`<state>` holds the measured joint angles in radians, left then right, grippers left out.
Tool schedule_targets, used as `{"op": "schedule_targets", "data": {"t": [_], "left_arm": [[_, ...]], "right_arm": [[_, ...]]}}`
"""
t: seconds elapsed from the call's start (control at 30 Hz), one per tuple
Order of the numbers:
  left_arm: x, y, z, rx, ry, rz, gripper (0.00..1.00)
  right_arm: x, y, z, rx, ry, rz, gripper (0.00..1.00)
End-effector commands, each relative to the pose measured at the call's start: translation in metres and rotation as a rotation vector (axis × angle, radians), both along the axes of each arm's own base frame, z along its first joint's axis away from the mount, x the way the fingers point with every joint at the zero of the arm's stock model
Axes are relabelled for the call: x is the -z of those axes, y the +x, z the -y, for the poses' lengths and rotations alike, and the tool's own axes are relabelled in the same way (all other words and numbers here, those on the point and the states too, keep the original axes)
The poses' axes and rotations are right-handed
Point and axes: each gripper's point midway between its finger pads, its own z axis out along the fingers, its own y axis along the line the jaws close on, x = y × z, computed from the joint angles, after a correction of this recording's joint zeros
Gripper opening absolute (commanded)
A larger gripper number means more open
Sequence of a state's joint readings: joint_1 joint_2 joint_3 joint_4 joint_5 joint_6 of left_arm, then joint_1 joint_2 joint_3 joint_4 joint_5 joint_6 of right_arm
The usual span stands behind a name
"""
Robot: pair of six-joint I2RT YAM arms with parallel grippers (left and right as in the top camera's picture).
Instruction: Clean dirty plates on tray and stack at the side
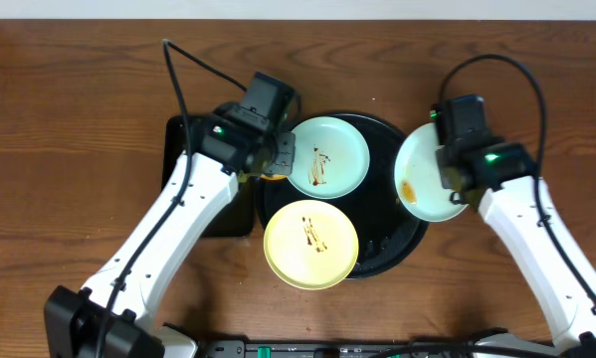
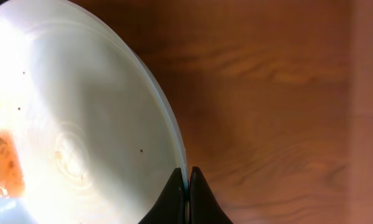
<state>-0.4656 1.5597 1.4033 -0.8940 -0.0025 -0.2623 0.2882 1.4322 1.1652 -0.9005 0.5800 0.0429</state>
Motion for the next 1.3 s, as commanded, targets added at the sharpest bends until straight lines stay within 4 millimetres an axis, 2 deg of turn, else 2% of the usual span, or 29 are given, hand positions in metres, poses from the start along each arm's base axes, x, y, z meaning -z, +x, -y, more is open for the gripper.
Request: {"op": "schedule_targets", "data": {"t": [0.0, 0.27, 0.5, 0.63, 0.7, 0.73, 0.77, 0.8, 0.9, 0.97, 1.17, 1.27], "left_arm": [[-0.006, 0.006, -0.008, -0.029, -0.034, 0.002, 0.08], [-0.006, 0.010, -0.017, -0.057, -0.082, -0.019, 0.07], [-0.006, 0.010, -0.018, -0.060, -0.081, -0.018, 0.08], [-0.006, 0.010, -0.018, -0.060, -0.080, -0.018, 0.07], [-0.006, 0.010, -0.019, -0.060, -0.080, -0.018, 0.07], [-0.006, 0.010, -0.018, -0.060, -0.080, -0.018, 0.07], [-0.006, 0.010, -0.018, -0.060, -0.081, -0.018, 0.08], [-0.006, 0.010, -0.018, -0.060, -0.081, -0.017, 0.07], [-0.006, 0.010, -0.019, -0.060, -0.080, -0.018, 0.08], [-0.006, 0.010, -0.018, -0.060, -0.080, -0.018, 0.08], [-0.006, 0.010, -0.019, -0.060, -0.080, -0.018, 0.07], [-0.006, 0.010, -0.018, -0.060, -0.080, -0.018, 0.07]], "right_arm": [[-0.035, 0.006, -0.007, -0.044, -0.189, 0.098, 0.01], [-0.059, 0.005, -0.046, -0.158, -0.335, 0.184, 0.01], [-0.085, 0.003, -0.063, -0.163, -0.447, 0.295, 0.01], [-0.090, 0.002, -0.075, -0.197, -0.458, 0.317, 0.01], [-0.100, 0.001, -0.070, -0.157, -0.509, 0.353, 0.01], [-0.100, 0.003, -0.073, -0.149, -0.469, 0.376, 0.01], [-0.090, 0.006, -0.085, -0.222, -0.427, 0.336, 0.01], [-0.086, 0.006, -0.089, -0.264, -0.433, 0.305, 0.01], [-0.098, 0.005, -0.077, -0.182, -0.487, 0.353, 0.01], [-0.098, 0.006, -0.075, -0.158, -0.466, 0.373, 0.01], [-0.080, 0.012, -0.073, -0.114, -0.299, 0.373, 0.01], [-0.068, 0.016, -0.059, -0.034, -0.192, 0.364, 0.01]]}}
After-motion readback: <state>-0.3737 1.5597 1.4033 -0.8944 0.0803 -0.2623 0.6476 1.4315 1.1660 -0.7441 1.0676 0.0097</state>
